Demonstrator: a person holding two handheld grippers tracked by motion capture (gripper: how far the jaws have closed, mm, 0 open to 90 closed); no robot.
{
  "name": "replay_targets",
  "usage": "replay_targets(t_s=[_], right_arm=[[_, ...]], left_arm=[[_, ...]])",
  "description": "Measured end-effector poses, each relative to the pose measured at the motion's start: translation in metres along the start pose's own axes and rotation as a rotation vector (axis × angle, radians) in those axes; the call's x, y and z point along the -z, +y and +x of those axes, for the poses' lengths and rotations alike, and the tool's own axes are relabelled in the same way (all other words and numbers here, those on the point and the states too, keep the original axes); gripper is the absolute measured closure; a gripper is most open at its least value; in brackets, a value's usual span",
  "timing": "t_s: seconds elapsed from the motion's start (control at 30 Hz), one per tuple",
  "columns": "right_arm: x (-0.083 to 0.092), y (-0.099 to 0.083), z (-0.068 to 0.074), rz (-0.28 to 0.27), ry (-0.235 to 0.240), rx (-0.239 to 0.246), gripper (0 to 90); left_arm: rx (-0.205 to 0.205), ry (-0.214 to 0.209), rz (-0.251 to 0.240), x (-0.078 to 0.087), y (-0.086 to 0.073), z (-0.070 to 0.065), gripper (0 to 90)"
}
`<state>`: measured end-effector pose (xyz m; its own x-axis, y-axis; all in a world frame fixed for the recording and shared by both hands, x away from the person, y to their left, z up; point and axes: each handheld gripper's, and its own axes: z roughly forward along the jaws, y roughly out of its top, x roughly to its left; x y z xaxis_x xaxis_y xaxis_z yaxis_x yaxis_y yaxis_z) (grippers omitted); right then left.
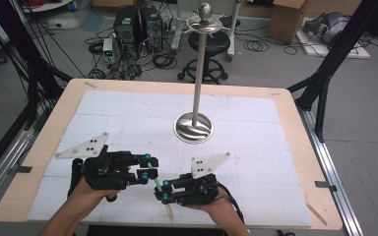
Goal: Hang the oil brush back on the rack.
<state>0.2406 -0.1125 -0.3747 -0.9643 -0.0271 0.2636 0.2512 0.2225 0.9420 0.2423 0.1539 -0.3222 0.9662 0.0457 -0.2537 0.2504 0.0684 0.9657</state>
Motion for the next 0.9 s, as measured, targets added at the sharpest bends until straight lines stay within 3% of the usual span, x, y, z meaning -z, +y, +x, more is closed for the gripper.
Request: replay_targets(t_s=[0.2,0.3,0.33,0.37,0.4,0.43,0.47,0.5,0.53,0.57,0.6,0.63,0.8,0.9], right_arm=[[-0.003,-0.001,-0.001,-0.004,0.032,0.0,80.7],[-0.003,-0.001,-0.001,-0.004,0.025,-0.007,79.8],[-0.002,-0.001,-0.001,-0.003,0.02,-0.019,77.7],[-0.002,-0.002,-0.001,-0.016,-0.023,-0.04,62.9],[-0.001,-0.002,-0.001,-0.025,-0.057,-0.055,54.2],[0.0,-0.002,-0.001,-0.032,-0.116,-0.061,51.3],[0.001,-0.002,0.002,-0.033,-0.185,-0.035,46.8],[0.001,-0.002,0.002,-0.033,-0.185,-0.035,46.8],[0.001,-0.001,0.004,-0.035,-0.22,-0.029,45.3],[0.001,-0.001,0.006,-0.034,-0.263,-0.02,45.8],[0.0,0.0,0.01,-0.025,-0.335,0.014,47.3],[0.0,0.0,0.01,-0.025,-0.335,0.014,47.3],[-0.005,0.002,0.017,-0.017,-0.432,0.062,56.2],[-0.008,0.003,0.019,-0.007,-0.485,0.081,59.4]], left_arm=[[-0.017,-0.013,0.006,-0.001,-0.001,-0.001,75.1],[-0.031,0.012,0.008,0.0,0.0,-0.002,75.6],[-0.033,0.04,0.017,0.0,0.0,-0.003,75.7],[-0.033,0.062,0.023,0.0,0.0,-0.003,75.7],[-0.026,0.101,0.036,0.0,0.0,-0.003,75.8],[-0.021,0.125,0.04,0.0,0.0,-0.003,75.8],[-0.025,0.159,0.048,-0.001,0.001,-0.003,75.8],[-0.018,0.179,0.05,-0.001,0.001,-0.003,75.8],[-0.017,0.208,0.051,-0.001,0.001,-0.003,75.8],[-0.016,0.229,0.047,-0.002,0.001,-0.003,75.8],[-0.023,0.253,0.049,-0.002,0.002,-0.004,75.8],[-0.026,0.269,0.047,-0.002,0.002,-0.004,75.8],[-0.044,0.355,0.045,-0.008,0.003,-0.006,75.8],[-0.049,0.374,0.039,-0.011,0.003,-0.008,75.9]])
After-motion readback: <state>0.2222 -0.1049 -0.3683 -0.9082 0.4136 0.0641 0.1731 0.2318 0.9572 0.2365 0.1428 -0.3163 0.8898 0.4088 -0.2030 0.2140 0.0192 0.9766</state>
